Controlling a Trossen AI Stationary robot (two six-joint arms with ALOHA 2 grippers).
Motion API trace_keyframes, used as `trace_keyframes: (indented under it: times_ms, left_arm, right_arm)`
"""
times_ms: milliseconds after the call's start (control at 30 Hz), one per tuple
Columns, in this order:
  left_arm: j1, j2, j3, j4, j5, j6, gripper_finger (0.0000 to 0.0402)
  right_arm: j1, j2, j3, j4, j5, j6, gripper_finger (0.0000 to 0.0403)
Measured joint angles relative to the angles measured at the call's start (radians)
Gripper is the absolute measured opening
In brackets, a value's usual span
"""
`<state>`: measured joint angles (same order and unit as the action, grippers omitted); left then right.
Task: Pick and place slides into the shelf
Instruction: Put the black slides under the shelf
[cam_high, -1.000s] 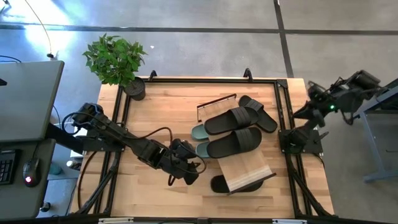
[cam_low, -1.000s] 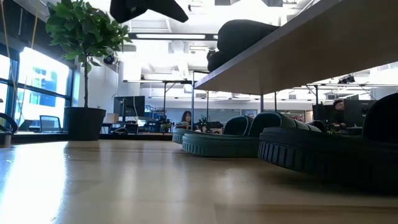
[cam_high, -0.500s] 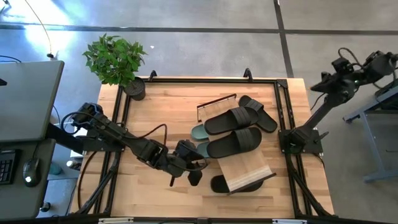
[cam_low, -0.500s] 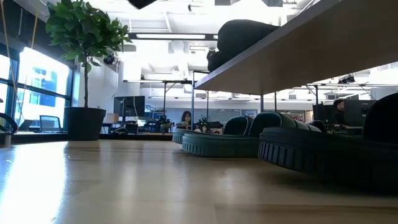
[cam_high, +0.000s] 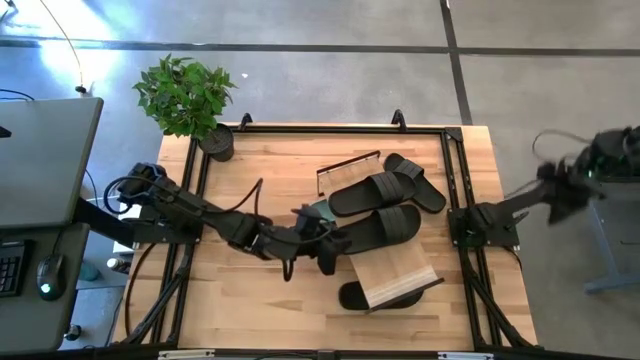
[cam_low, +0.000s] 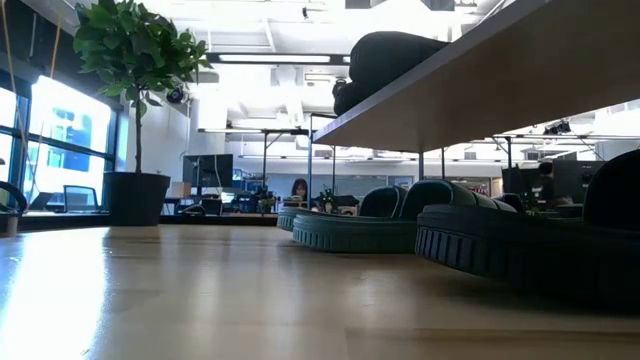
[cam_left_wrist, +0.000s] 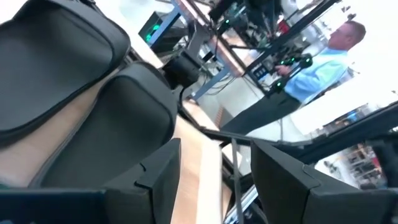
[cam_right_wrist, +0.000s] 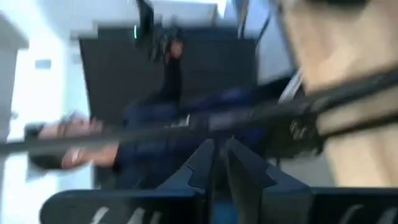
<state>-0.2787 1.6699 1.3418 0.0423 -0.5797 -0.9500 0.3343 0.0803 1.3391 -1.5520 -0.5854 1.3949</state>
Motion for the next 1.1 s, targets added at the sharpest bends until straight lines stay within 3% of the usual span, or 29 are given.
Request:
trace_keyframes:
  times_ms: [200, 300, 467, 600, 800, 900, 1000, 1100]
  left_arm:
    - [0.005, 0.001, 0.0, 0.011, 0.001, 0.019, 0.0177]
    - [0.003, 0.001, 0.0, 0.011, 0.003, 0.038, 0.0177]
    - [0.003, 0.001, 0.0, 0.015, 0.018, 0.056, 0.0177]
    - [0.003, 0.002, 0.0, 0.015, 0.026, 0.056, 0.0177]
    - [0.003, 0.002, 0.0, 0.015, 0.04, 0.056, 0.0177]
    - [0.003, 0.002, 0.0, 0.015, 0.041, 0.064, 0.0177]
    - [0.003, 0.002, 0.0, 0.014, 0.041, 0.086, 0.0177]
    - [0.003, 0.002, 0.0, 0.014, 0.041, 0.115, 0.0177]
  right_arm:
    - [-0.302, -0.069, -0.27, 0.364, -0.561, -0.023, 0.0041]
    - [-0.321, -0.074, -0.39, 0.685, -0.576, -0.022, 0.0041]
    - [-0.262, -0.046, -0.566, 1.404, -0.539, 0.03, 0.0041]
    - [-0.207, 0.007, -0.652, 1.734, -0.521, 0.077, 0.0041]
    - [-0.184, 0.08, -0.589, 1.635, -0.515, -0.094, 0.0041]
    - [-0.184, 0.119, -0.495, 1.514, -0.437, -0.279, 0.0041]
    - [-0.183, 0.148, -0.351, 1.293, -0.278, -0.535, 0.0041]
    - [-0.183, 0.168, -0.186, 0.915, 0.015, -0.782, 0.0041]
